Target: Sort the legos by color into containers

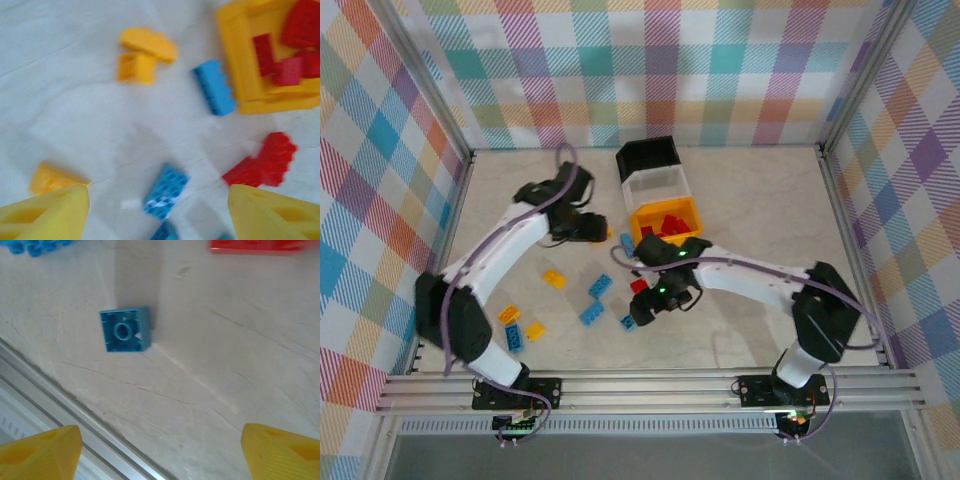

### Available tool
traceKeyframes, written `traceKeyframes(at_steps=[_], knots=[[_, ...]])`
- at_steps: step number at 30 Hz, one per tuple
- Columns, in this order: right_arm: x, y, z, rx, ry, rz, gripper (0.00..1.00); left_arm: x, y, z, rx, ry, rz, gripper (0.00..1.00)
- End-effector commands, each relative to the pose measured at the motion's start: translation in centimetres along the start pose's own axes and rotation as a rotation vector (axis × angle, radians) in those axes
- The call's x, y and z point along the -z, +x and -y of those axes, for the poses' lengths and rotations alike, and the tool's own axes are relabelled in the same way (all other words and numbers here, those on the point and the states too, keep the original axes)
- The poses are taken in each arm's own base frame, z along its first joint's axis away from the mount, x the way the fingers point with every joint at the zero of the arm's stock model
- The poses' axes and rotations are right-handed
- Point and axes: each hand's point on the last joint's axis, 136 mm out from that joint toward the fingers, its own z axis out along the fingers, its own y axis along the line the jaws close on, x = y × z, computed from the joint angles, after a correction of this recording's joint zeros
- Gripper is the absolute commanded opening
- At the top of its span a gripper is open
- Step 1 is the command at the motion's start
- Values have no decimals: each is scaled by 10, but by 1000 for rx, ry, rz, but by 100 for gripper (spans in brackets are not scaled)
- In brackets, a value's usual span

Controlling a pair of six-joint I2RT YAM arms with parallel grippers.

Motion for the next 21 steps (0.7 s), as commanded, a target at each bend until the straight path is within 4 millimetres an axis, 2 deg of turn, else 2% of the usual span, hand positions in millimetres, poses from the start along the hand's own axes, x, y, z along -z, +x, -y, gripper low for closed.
traceKeyframes(at_steps=[1, 5, 8, 12, 21], knots=[[-15, -12, -19, 140, 30, -22, 84, 2, 38, -27, 74, -26, -39, 75], [-37, -18, -26, 184, 68, -64, 83, 8, 71, -48, 145, -30, -45, 77], [-47, -22, -20, 180, 107, -82, 83, 11, 83, -54, 177, -26, -37, 79], [-56, -27, -16, 183, 137, -96, 82, 13, 89, -57, 182, -25, -37, 80], [-74, -29, -12, 177, 168, -114, 74, 10, 89, -55, 182, -7, -51, 82]])
